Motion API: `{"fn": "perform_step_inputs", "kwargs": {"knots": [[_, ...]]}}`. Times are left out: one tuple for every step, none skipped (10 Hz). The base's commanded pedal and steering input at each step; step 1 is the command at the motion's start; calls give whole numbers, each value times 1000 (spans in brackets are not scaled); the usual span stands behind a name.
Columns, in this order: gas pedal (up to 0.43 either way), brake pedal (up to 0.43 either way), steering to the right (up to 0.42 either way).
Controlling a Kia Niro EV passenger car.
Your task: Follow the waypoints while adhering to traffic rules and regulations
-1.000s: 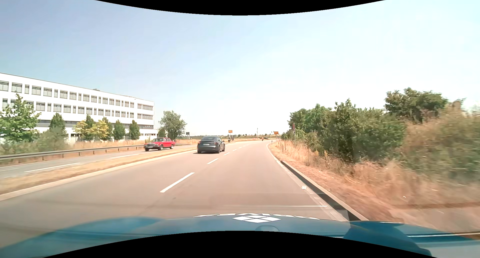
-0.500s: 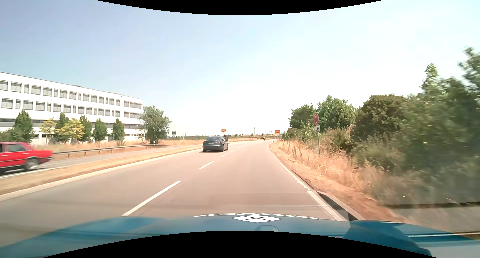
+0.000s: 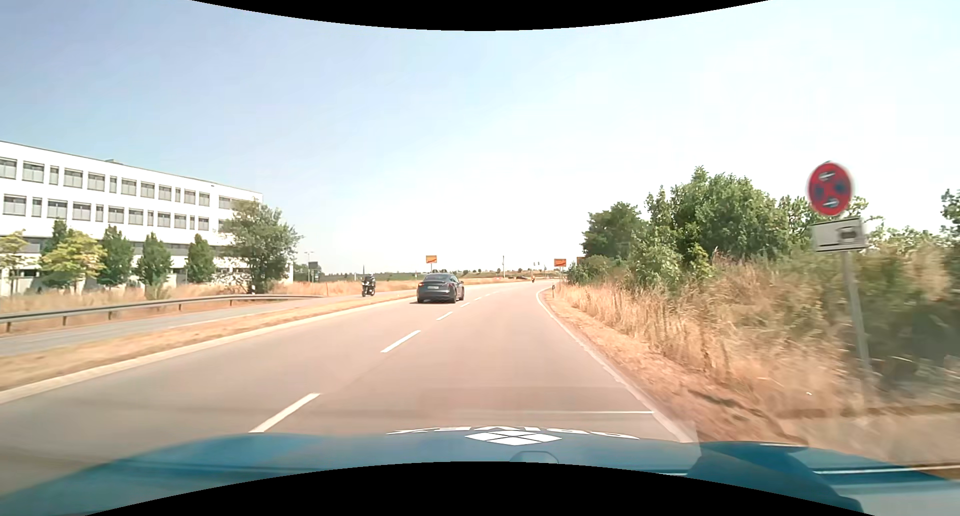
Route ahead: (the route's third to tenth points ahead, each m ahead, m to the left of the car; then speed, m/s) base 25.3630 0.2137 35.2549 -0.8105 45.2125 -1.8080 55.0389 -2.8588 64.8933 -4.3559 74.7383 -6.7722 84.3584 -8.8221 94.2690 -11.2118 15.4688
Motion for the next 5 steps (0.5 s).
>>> {"fn": "perform_step_inputs", "kwargs": {"knots": [[59, 0, 8], [59, 0, 8], [59, 0, 11], [59, 0, 12], [67, 0, 12]]}}
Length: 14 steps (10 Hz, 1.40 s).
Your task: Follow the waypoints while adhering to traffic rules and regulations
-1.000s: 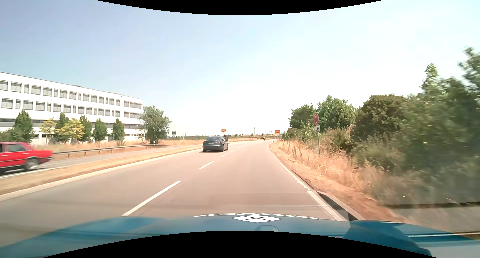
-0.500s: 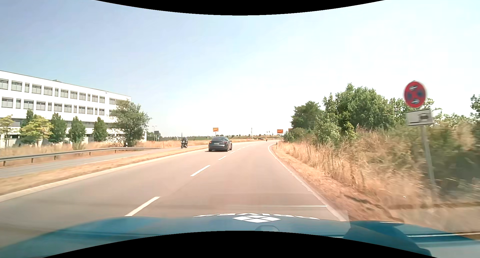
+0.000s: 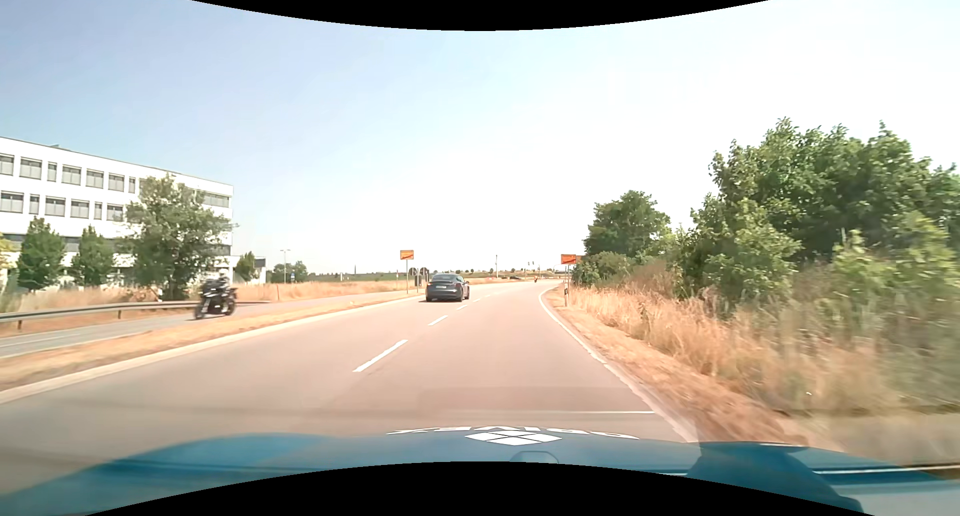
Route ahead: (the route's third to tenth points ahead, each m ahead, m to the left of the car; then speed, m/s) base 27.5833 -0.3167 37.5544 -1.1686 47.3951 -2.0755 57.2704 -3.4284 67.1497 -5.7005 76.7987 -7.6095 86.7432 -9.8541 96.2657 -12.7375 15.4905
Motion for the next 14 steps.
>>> {"fn": "perform_step_inputs", "kwargs": {"knots": [[79, 0, 11], [220, 0, 12], [248, 0, 11], [280, 0, 11], [331, 0, 11], [358, 0, 11], [449, 0, 11], [531, 0, 11], [531, 0, 14], [461, 0, 14], [449, 0, 14], [441, 0, 15], [378, 0, 14], [287, 0, 15]]}}
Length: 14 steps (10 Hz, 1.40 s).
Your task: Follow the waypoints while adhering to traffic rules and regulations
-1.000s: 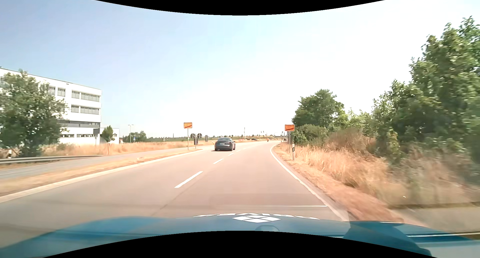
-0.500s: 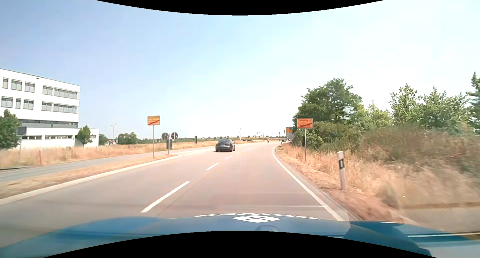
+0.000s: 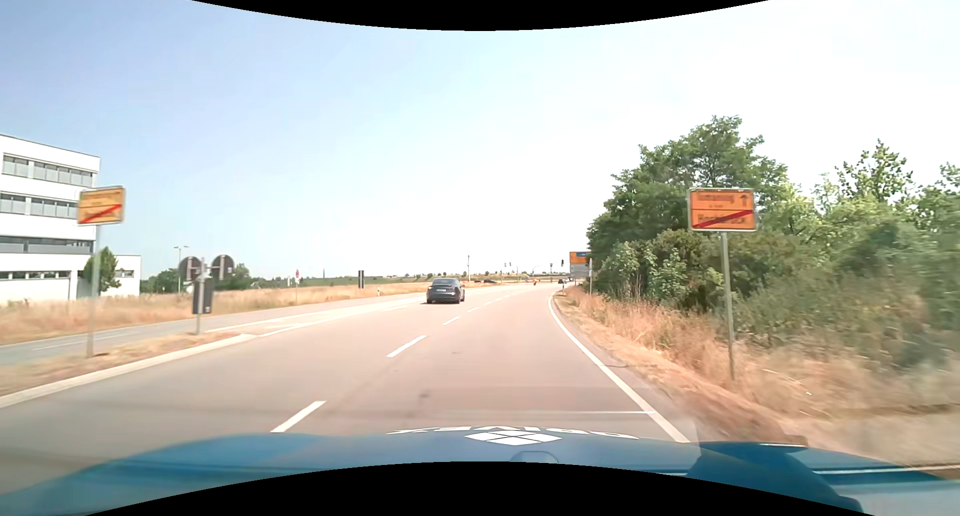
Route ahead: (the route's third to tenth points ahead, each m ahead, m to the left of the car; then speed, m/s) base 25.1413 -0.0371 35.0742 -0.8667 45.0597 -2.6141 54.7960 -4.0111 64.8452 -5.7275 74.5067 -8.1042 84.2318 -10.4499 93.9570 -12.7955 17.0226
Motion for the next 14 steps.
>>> {"fn": "perform_step_inputs", "kwargs": {"knots": [[87, 0, 15], [0, 0, 15], [0, 0, 18], [0, 0, 20], [0, 0, 21], [0, 0, 21], [0, 0, 20], [0, 0, 20], [0, 0, 20], [0, 0, 19], [0, 0, 19], [0, 0, 19], [0, 0, 17], [0, 0, 15]]}}
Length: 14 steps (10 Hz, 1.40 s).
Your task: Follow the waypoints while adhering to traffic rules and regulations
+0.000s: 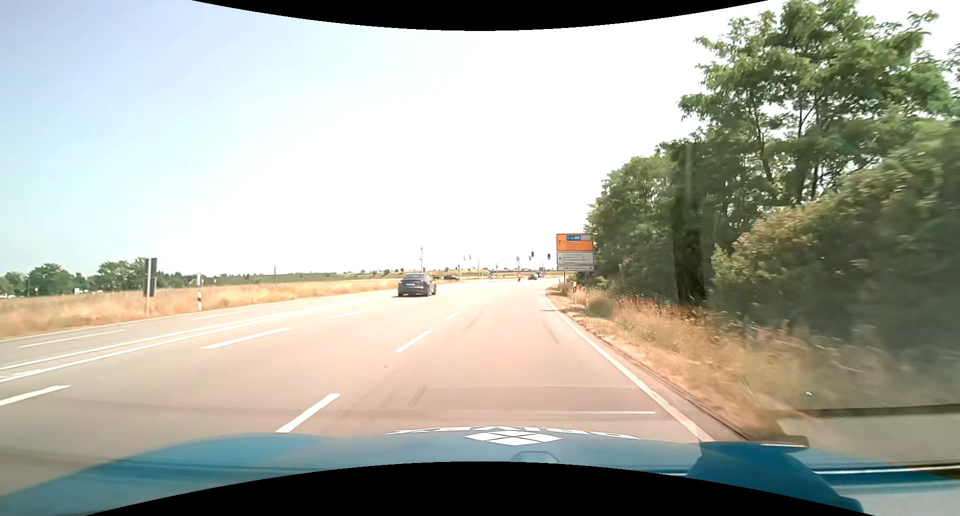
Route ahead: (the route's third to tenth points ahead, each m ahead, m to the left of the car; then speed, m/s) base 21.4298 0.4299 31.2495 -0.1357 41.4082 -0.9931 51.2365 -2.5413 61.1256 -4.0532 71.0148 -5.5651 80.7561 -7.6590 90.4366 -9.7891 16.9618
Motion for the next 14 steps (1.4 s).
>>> {"fn": "perform_step_inputs", "kwargs": {"knots": [[0, 0, 15], [0, 0, 16], [0, 0, 16], [0, 0, 14], [0, 0, 14], [0, 0, 14], [0, 0, 14], [0, 0, 13], [0, 0, 13], [8, 0, 13], [150, 0, 13], [169, 0, 13], [169, 0, 12], [169, 0, 12]]}}
